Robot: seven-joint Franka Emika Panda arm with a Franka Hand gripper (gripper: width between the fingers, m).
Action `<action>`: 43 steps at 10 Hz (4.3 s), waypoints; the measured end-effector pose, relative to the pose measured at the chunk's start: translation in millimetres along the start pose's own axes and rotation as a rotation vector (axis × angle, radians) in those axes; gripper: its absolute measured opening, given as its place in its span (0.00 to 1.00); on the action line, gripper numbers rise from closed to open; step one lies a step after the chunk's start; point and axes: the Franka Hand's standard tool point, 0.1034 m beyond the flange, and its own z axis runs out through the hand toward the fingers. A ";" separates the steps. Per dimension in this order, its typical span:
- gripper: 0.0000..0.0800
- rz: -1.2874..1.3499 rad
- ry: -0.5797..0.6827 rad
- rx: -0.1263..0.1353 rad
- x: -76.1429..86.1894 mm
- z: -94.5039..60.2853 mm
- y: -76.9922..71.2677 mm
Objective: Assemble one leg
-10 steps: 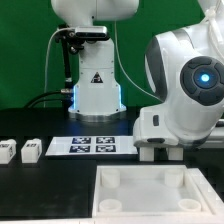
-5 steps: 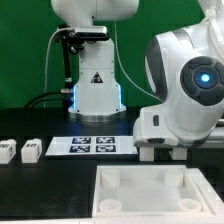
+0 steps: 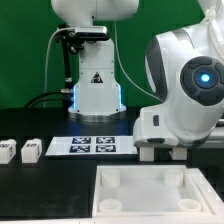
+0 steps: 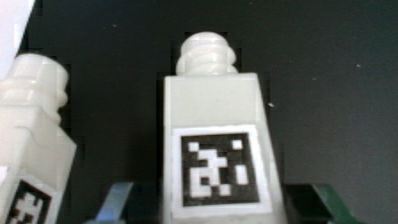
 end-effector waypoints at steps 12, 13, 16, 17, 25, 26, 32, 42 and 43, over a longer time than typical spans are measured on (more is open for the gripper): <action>0.36 -0.104 0.861 0.063 -16.5 -174.4 32.8; 0.36 -0.116 0.952 0.068 -11.1 -179.1 33.3; 0.36 -0.176 1.254 0.048 4.4 -232.1 53.5; 0.36 -0.185 1.374 0.042 7.5 -246.3 58.0; 0.36 -0.208 1.446 0.049 36.4 -244.1 31.1; 0.36 -0.212 1.451 0.043 47.3 -249.0 31.9; 0.36 -0.200 1.467 0.032 86.0 -263.0 40.9; 0.36 -0.221 1.435 0.031 104.7 -236.9 24.8; 0.36 -0.225 1.430 0.030 106.5 -233.0 22.4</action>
Offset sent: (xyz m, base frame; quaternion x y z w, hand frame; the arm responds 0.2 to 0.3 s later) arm 0.0246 -0.0424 0.0550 0.0062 0.0870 -0.0580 0.9945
